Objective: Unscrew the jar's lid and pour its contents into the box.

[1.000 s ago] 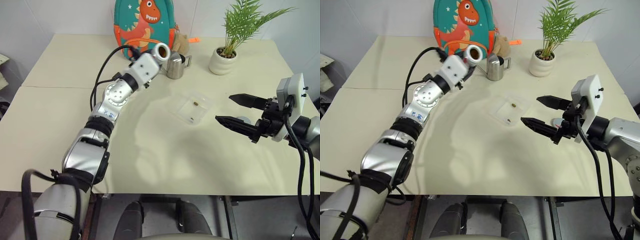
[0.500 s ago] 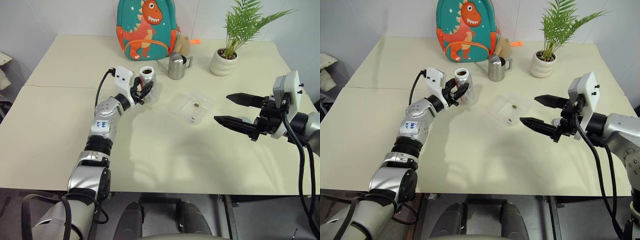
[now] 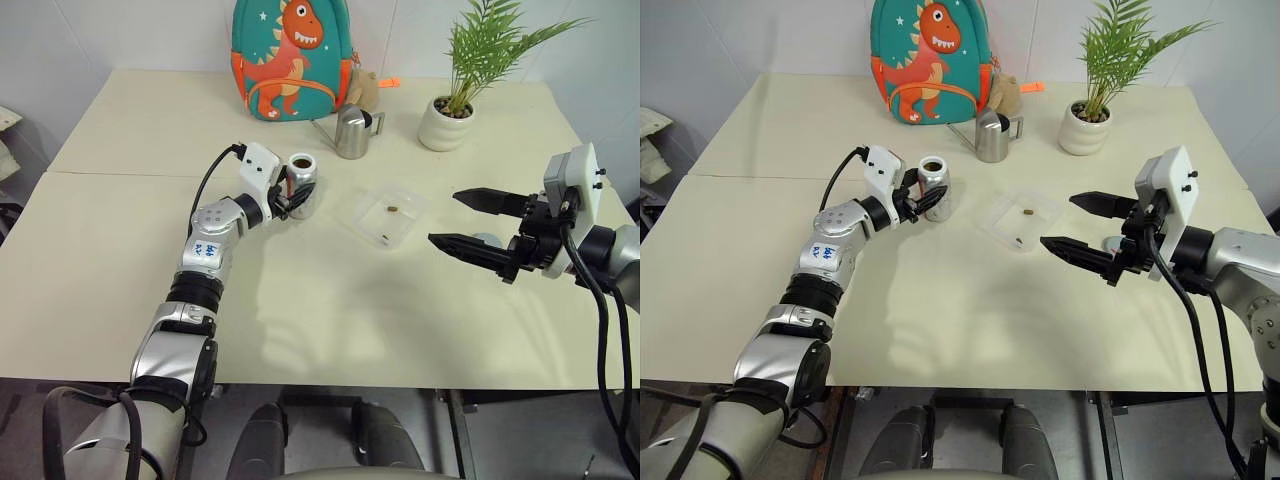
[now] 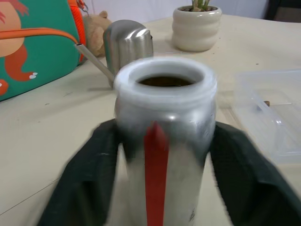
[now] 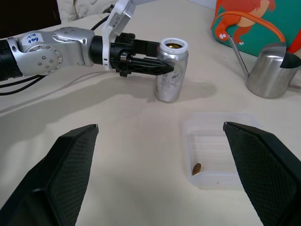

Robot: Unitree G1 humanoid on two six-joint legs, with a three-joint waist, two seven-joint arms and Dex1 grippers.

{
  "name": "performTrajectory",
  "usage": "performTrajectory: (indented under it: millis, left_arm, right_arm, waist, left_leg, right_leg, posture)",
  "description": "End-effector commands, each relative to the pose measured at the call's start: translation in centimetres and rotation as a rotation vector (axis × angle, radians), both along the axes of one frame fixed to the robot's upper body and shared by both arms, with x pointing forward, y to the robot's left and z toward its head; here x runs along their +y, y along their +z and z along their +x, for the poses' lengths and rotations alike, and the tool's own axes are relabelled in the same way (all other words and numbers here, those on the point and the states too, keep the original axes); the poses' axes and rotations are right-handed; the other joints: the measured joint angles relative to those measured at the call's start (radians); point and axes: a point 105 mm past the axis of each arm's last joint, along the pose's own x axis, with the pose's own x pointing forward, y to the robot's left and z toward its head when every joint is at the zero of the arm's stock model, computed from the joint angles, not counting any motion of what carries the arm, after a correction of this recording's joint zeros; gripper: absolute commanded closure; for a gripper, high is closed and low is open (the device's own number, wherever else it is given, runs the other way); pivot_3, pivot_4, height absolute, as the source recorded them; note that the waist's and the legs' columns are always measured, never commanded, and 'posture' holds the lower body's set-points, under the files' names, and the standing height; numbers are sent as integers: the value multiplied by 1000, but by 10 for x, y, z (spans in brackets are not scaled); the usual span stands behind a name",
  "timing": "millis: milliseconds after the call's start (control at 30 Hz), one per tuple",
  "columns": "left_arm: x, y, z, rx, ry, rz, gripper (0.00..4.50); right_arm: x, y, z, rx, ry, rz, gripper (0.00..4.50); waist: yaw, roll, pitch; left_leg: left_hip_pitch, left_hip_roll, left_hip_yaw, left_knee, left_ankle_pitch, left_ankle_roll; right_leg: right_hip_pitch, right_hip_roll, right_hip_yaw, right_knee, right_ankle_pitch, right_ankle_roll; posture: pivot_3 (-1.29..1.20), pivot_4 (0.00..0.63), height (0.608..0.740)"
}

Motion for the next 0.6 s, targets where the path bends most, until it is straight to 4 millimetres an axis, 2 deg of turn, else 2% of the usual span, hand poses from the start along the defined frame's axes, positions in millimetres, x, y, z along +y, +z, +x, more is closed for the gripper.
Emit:
performTrajectory:
  millis: [33, 67, 600]
  left_arm:
    - [2, 12, -4, -46, -4, -4, 282]
    - [3, 12, -4, -46, -4, -5, 19]
    - [33, 23, -25, -35, 11, 69, 19]
  right_arm:
    - [1, 10, -3, -42, 11, -20, 0]
    - [1, 10, -3, -43, 12, -20, 0]
    - [0, 11, 0, -46, 26, -31, 0]
  waist:
    - [-1, 0, 0]
    - [-1, 0, 0]
    - [-3, 0, 0]
  left_leg:
    - [0, 0, 0, 0, 0, 0]
    - [0, 0, 0, 0, 0, 0]
    - [0, 0, 0, 0, -1, 1]
  right_leg:
    - [0, 0, 0, 0, 0, 0]
    - [0, 0, 0, 0, 0, 0]
    - [0, 0, 0, -1, 0, 0]
  posture:
    - [0, 150, 740]
    - [0, 150, 740]
    - [0, 150, 740]
